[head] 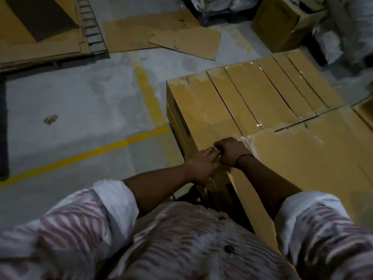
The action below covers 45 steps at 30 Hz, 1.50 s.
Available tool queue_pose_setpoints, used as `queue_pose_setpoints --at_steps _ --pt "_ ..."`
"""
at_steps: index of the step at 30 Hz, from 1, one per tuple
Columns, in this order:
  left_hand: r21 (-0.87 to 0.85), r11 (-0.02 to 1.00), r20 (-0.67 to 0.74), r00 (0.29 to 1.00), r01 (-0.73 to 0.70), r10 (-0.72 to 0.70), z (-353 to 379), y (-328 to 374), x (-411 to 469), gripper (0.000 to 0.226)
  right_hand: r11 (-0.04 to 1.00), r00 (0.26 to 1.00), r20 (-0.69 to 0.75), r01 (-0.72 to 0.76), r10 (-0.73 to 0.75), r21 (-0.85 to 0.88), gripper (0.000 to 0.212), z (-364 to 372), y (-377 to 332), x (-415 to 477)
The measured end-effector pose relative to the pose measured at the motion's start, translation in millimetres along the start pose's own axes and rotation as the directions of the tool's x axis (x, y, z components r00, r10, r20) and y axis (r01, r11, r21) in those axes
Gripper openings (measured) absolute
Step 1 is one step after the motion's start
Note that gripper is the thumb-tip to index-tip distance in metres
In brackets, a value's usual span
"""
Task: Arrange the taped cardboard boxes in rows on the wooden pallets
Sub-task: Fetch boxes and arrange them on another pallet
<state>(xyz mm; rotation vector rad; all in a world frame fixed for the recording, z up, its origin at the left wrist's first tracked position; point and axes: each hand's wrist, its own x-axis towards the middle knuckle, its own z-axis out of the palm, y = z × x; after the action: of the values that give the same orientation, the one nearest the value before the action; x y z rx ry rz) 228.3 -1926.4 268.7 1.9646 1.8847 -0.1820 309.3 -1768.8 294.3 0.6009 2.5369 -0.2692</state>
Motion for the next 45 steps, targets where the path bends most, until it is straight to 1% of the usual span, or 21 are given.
queue_pose_setpoints --at_steps 2,4,6,8,9,11,13,14,17,19,21,23,26,31,33,34,36,38,41,43,45 --pt "-0.021 1.000 -0.002 1.000 -0.019 0.019 1 -4 -2 0.079 0.999 0.999 -0.033 0.034 -0.033 0.017 0.052 4 1 -1" --pt "-0.049 0.998 0.002 1.000 -0.025 0.025 0 -7 -3 0.078 0.995 0.994 -0.085 0.073 -0.067 0.070 0.054 10 5 -5" --pt "-0.073 0.997 -0.024 0.999 -0.037 0.035 -2 -10 -1 0.077 0.994 0.988 -0.152 0.030 -0.014 0.103 0.059 15 10 -11" --pt "-0.080 0.996 -0.060 0.997 -0.046 0.041 -5 -12 5 0.075 0.983 0.960 -0.244 -0.103 0.139 0.154 0.062 25 13 -22" --pt "-0.079 0.996 -0.072 0.996 -0.052 0.046 -6 -12 10 0.074 0.959 0.923 -0.297 -0.181 0.242 0.220 0.064 32 14 -30" --pt "-0.065 0.996 -0.083 0.995 -0.064 0.059 -8 -11 24 0.069 0.873 0.809 -0.373 -0.323 0.455 0.365 0.072 54 16 -50" --pt "-0.008 0.996 -0.074 0.993 -0.087 0.087 -12 -9 39 0.067 0.763 0.701 -0.348 -0.442 0.622 0.472 0.084 80 19 -72" --pt "0.037 0.992 -0.064 0.991 -0.118 0.121 -14 -10 49 0.067 0.713 0.669 -0.308 -0.490 0.677 0.502 0.091 93 21 -82" --pt "0.170 0.953 -0.034 0.965 -0.251 0.261 -20 -14 76 0.072 0.584 0.599 -0.181 -0.595 0.780 0.552 0.103 130 21 -101" --pt "0.217 0.920 0.009 0.943 -0.328 0.334 -20 -23 86 0.074 0.518 0.555 -0.137 -0.621 0.821 0.588 0.104 140 19 -101" --pt "0.202 0.903 0.036 0.924 -0.380 0.381 -17 -34 92 0.074 0.511 0.548 -0.133 -0.627 0.826 0.588 0.101 142 21 -96" --pt "0.200 0.896 0.024 0.916 -0.396 0.400 -13 -40 94 0.074 0.516 0.564 -0.118 -0.626 0.818 0.585 0.100 141 24 -92" --pt "0.160 0.906 0.008 0.918 -0.392 0.396 -11 -36 96 0.083 0.504 0.570 -0.089 -0.628 0.816 0.593 0.097 140 23 -95" --pt "0.134 0.926 -0.079 0.928 -0.352 0.364 2 -37 88 0.083 0.550 0.595 -0.149 -0.581 0.790 0.600 0.094 142 16 -117" --pt "0.154 0.933 -0.103 0.934 -0.324 0.342 5 -34 90 0.086 0.538 0.574 -0.153 -0.594 0.804 0.598 0.096 155 16 -138" --pt "0.169 0.939 -0.121 0.939 -0.299 0.320 4 -31 90 0.088 0.511 0.550 -0.142 -0.610 0.823 0.606 0.097 162 18 -151" --pt "0.195 0.940 -0.170 0.935 -0.279 0.312 3 -22 89 0.095 0.407 0.445 -0.107 -0.663 0.889 0.628 0.098 178 24 -180" --pt "0.207 0.925 -0.184 0.916 -0.320 0.358 3 -7 87 0.100 0.262 0.299 -0.056 -0.714 0.953 0.650 0.095 190 30 -214" --pt "0.248 0.882 -0.103 0.894 -0.401 0.435 4 31 91 0.100 0.013 0.073 0.061 -0.739 0.995 0.674 0.090 208 39 -260" --pt "0.270 0.847 -0.043 0.873 -0.458 0.485 4 71 93 0.101 -0.123 -0.045 0.130 -0.705 0.991 0.698 0.088 219 41 -285" --pt "0.298 0.797 0.016 0.837 -0.526 0.547 5 117 93 0.103 -0.246 -0.133 0.208 -0.582 0.969 0.775 0.082 229 44 -306"
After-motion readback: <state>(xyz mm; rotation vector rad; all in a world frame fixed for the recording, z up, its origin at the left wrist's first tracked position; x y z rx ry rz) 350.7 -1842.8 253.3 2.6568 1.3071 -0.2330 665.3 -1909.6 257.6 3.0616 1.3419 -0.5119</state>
